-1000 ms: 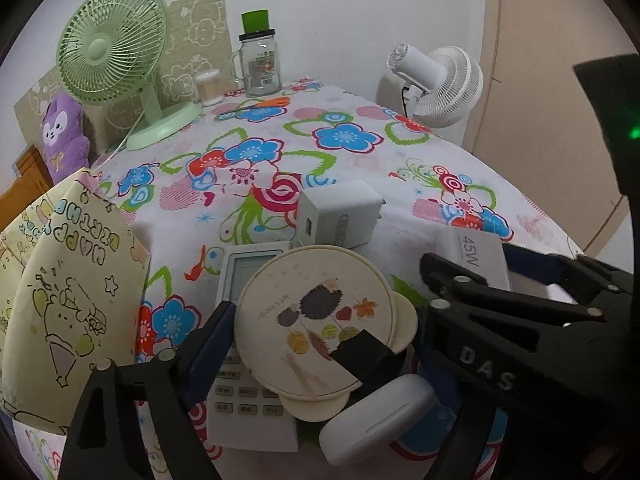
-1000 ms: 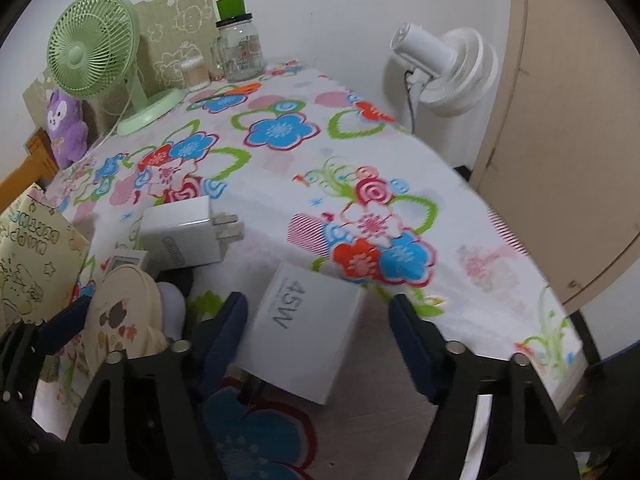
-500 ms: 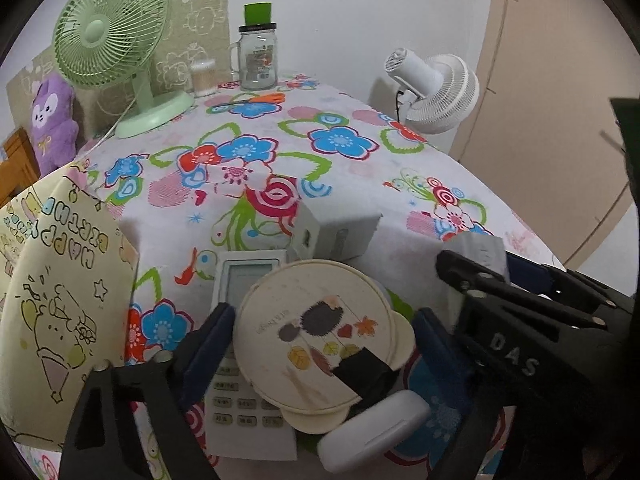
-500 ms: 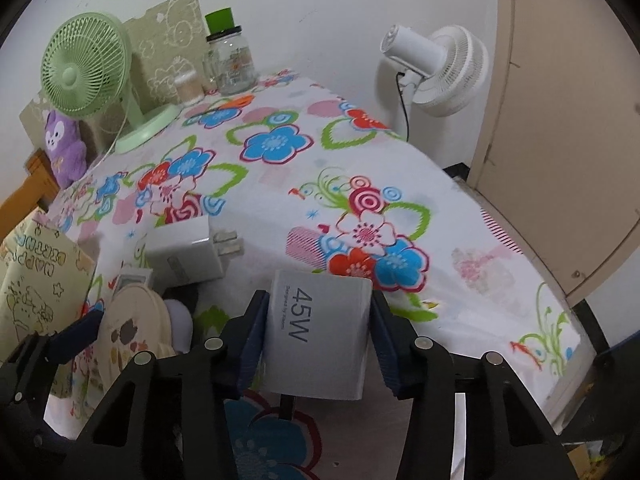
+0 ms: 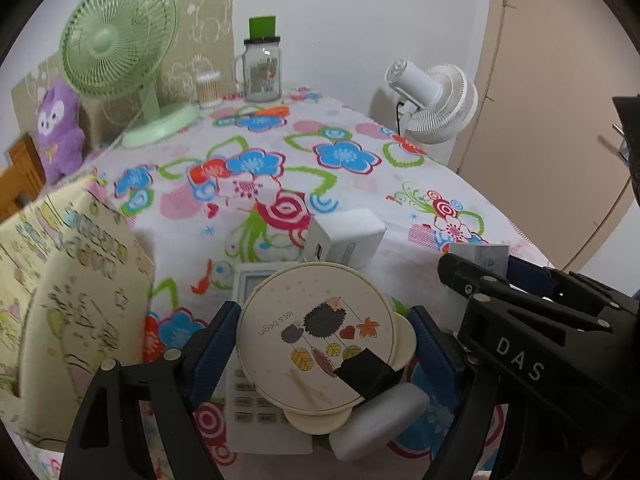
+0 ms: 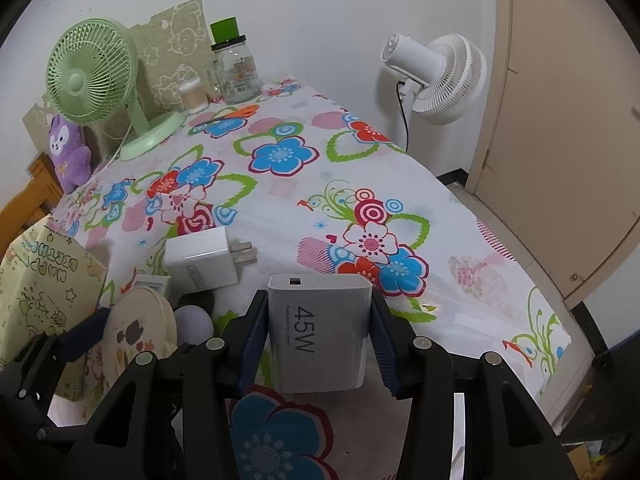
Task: Organize rigid objects
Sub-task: 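Carry the disc with the left tool while the right tool carries the charger toward the yellow box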
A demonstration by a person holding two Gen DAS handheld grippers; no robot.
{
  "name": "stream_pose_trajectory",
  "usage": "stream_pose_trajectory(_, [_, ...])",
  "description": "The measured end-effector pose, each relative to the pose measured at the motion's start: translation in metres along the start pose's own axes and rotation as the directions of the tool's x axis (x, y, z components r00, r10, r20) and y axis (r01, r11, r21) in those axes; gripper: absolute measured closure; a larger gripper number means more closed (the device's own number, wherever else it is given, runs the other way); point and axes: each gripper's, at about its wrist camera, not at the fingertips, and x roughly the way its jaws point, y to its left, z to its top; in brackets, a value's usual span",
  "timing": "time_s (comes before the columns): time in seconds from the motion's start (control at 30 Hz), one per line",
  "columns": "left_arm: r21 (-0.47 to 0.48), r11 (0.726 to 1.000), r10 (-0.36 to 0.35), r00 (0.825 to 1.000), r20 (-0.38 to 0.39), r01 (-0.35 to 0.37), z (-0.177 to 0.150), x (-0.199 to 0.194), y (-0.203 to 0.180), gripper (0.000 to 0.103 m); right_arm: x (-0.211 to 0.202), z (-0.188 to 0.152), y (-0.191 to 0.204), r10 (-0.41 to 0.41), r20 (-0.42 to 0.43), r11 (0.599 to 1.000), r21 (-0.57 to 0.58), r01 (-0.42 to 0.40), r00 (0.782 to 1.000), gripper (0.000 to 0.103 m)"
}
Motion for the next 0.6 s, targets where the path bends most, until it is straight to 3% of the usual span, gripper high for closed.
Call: stream_pose_trajectory(0.6, [0.001, 1.000, 0.030, 0.998, 0.059, -0.030, 0.001, -0.039, 0.009, 0.018, -0.040, -0.002, 0.020, 0.009, 0.069, 1.000, -0.022, -0.007, 0.998, 0.053])
